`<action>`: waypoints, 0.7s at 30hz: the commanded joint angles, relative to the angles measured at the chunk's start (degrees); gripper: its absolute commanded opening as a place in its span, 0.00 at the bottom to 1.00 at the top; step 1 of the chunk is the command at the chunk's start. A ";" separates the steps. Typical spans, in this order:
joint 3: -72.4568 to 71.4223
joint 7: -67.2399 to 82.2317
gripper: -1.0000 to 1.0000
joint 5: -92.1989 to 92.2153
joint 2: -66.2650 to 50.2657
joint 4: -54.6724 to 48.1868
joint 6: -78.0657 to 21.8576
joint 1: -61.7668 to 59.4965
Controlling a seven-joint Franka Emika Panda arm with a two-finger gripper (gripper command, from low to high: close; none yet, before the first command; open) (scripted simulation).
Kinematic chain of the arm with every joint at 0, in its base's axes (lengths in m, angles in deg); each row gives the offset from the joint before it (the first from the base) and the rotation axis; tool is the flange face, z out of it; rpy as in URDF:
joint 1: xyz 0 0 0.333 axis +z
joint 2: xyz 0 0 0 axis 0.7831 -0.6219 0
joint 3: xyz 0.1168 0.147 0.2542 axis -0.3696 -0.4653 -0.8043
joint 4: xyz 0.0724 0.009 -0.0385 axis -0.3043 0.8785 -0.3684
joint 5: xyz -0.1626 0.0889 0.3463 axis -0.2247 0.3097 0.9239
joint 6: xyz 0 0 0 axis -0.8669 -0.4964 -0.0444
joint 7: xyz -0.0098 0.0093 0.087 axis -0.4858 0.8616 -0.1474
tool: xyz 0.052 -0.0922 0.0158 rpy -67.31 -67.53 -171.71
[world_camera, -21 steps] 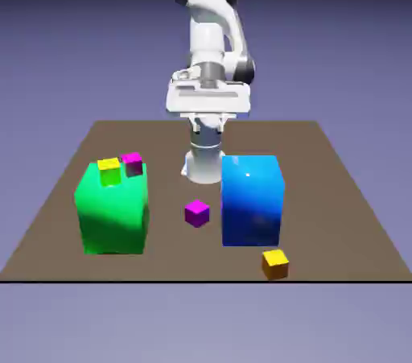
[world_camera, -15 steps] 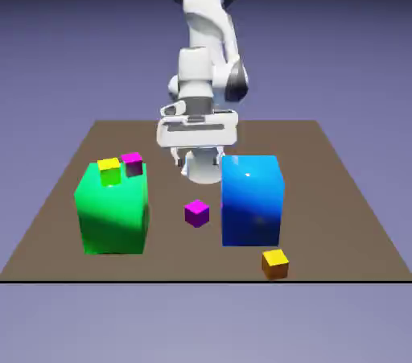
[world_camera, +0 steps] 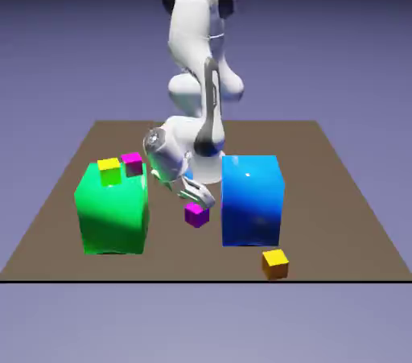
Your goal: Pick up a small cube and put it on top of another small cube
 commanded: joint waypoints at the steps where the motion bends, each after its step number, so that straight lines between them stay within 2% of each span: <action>1: -1.09 1.43 0.50 2.02 -2.08 0.14 1.97 -0.23; 2: -1.64 2.15 0.50 3.04 -3.12 0.22 2.96 -0.35; 3: -1.64 2.15 0.00 3.04 -3.13 0.22 2.96 -0.35; 11: 4.35 -5.72 0.00 -8.06 8.30 -0.58 -7.86 0.93; 21: 20.39 -1.20 0.00 -10.98 -4.05 -20.99 -21.09 21.61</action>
